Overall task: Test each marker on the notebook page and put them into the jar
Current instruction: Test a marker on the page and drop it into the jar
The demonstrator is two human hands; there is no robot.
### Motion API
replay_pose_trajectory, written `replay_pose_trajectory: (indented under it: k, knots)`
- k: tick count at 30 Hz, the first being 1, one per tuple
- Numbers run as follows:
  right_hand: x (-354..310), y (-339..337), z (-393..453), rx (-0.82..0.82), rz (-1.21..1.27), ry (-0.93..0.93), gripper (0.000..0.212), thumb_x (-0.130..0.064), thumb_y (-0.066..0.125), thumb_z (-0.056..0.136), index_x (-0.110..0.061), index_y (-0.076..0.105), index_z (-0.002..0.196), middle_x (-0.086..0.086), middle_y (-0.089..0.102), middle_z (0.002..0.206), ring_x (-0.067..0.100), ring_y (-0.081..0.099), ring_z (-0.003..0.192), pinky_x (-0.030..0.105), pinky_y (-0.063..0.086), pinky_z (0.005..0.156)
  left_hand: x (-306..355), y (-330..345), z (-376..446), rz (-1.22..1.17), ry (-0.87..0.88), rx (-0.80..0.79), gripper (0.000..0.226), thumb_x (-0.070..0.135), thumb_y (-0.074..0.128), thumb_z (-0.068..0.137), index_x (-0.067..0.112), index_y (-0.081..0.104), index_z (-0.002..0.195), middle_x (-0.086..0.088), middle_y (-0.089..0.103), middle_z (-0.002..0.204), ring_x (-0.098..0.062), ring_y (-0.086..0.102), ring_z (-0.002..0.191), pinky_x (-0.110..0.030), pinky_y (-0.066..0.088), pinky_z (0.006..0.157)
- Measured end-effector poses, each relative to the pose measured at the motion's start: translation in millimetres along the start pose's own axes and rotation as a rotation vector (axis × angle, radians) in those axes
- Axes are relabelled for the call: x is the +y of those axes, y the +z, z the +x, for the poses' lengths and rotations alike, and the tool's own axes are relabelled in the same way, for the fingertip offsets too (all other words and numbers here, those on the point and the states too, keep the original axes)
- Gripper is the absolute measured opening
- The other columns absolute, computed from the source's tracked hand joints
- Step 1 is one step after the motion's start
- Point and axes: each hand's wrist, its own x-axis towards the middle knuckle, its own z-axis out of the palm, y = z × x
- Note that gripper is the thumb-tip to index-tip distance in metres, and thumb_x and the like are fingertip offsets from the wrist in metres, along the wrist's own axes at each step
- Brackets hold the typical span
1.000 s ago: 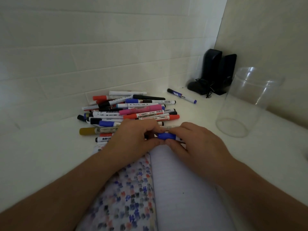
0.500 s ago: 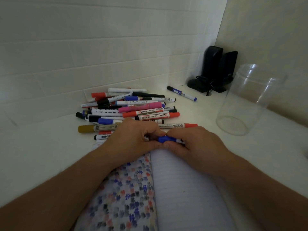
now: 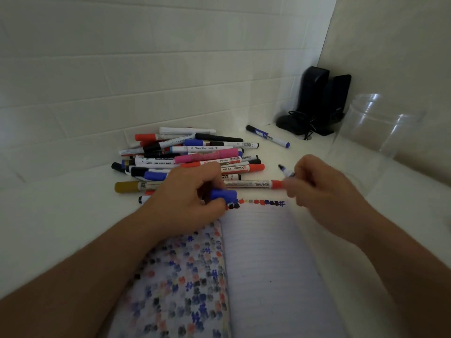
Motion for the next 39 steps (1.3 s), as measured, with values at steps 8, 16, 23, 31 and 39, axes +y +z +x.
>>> replay_pose_trajectory:
  k: [8,16,23,31,39]
  knots:
    - [11,-17,4,-0.170,1.111,0.055,0.049,0.015,0.054,0.080,-0.020,0.076,0.107,0.011,0.070,0.097,0.020,0.066,0.080,0.033,0.057,0.069,2,0,-1,0.055,-0.058,-0.140,0.035,0.026,0.040,0.096,0.045,0.066,0.112,0.023,0.063,0.087,-0.002,0.059,0.084,-0.010,0.044,0.070]
    - [-1,10,3,-0.164,0.791,-0.012,0.019,-0.014,0.074,0.073,-0.016,0.056,0.078,0.002,0.040,0.053,0.014,0.030,0.046,0.024,0.025,0.044,2,5,1,0.331,-0.026,-0.219,0.039,0.070,0.060,0.076,0.047,0.057,0.108,0.024,0.055,0.100,0.003,0.053,0.092,-0.025,0.053,0.083]
    - [-23,26,22,-0.160,0.263,0.031,0.025,-0.011,0.079,0.081,-0.014,0.056,0.072,0.004,0.055,0.061,0.012,0.047,0.052,0.021,0.040,0.046,10,7,-2,0.331,-0.065,-0.211,0.045,0.065,0.065,0.076,0.051,0.047,0.114,0.025,0.055,0.104,0.003,0.052,0.089,-0.025,0.052,0.079]
    - [-4,46,25,0.093,0.269,0.062,0.030,-0.014,0.077,0.083,-0.013,0.051,0.070,0.020,0.064,0.065,0.017,0.056,0.050,0.024,0.048,0.048,8,8,-2,0.276,-0.096,-0.189,0.043,0.061,0.070,0.077,0.048,0.054,0.115,0.025,0.058,0.103,0.006,0.053,0.089,-0.020,0.050,0.078]
    - [-1,60,26,0.133,0.187,0.019,0.033,-0.015,0.078,0.080,-0.017,0.049,0.065,0.019,0.060,0.064,0.018,0.055,0.052,0.016,0.045,0.046,6,10,-2,0.282,-0.101,-0.183,0.046,0.063,0.070,0.074,0.050,0.051,0.115,0.026,0.057,0.104,0.004,0.053,0.092,-0.021,0.050,0.078]
